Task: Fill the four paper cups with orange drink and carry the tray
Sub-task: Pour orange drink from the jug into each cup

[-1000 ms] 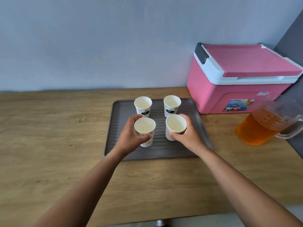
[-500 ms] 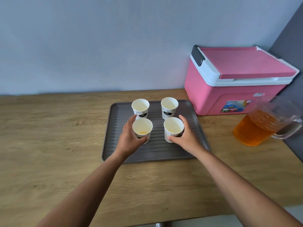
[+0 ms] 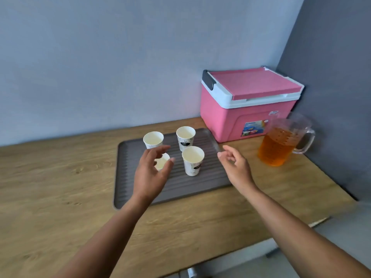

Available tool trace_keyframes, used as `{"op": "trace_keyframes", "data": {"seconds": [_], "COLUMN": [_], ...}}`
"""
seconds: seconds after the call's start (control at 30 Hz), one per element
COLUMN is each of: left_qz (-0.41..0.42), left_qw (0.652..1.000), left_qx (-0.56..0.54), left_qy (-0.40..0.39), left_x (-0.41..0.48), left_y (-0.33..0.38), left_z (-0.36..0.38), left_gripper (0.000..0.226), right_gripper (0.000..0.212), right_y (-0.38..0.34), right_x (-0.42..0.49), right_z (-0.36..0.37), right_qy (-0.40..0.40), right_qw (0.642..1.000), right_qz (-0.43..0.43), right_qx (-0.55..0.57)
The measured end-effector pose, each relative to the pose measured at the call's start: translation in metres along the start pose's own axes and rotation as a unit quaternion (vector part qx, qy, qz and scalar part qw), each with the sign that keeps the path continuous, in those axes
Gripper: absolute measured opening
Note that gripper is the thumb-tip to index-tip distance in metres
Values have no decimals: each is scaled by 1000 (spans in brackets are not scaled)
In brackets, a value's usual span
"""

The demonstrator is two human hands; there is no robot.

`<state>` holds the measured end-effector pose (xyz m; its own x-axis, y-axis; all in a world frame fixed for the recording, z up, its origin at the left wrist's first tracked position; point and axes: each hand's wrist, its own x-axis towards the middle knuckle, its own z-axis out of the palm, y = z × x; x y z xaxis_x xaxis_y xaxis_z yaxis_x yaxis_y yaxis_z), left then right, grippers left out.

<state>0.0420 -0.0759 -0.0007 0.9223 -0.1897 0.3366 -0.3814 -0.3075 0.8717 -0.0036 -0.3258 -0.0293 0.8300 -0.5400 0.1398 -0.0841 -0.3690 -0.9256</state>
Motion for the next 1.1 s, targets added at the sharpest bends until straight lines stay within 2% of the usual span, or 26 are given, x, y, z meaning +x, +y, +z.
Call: {"op": "trace_keyframes", "data": {"seconds": [0.07, 0.17, 0.3, 0.43, 0.63, 0.77, 1.0, 1.1], "left_qz": [-8, -12, -20, -23, -56, -93, -140, -156], "left_qw": [998, 989, 978, 970, 964, 956, 951, 952], "left_qx": [-40, -91, -112, -106, -112, -130, -130, -142], "left_qy": [-40, -112, -177, -218, -233, -245, -244, -222], "left_x": [1, 1, 4, 20, 54, 73, 98, 102], "left_y": [12, 33, 48, 60, 90, 118, 137, 144], "left_z": [15, 46, 92, 145, 228, 274, 331, 341], "left_gripper": [23, 19, 23, 29, 40, 45, 65, 46], "right_gripper": [30, 24, 26, 30, 40, 44, 28, 23], "right_y": [3, 9, 23, 41, 67, 83, 97, 100], "right_x": [-5, -10, -3, 14, 55, 85, 129, 138], "right_z": [-18, -53, -103, -148, -201, -225, -245, -242], "right_qy": [39, 96, 143, 196, 210, 212, 161, 141], "right_qw": [999, 995, 989, 979, 974, 975, 985, 989], "right_qz": [8, 14, 48, 46, 65, 69, 51, 34], "right_qx": [3, 4, -12, -18, -48, -26, 27, 41]}}
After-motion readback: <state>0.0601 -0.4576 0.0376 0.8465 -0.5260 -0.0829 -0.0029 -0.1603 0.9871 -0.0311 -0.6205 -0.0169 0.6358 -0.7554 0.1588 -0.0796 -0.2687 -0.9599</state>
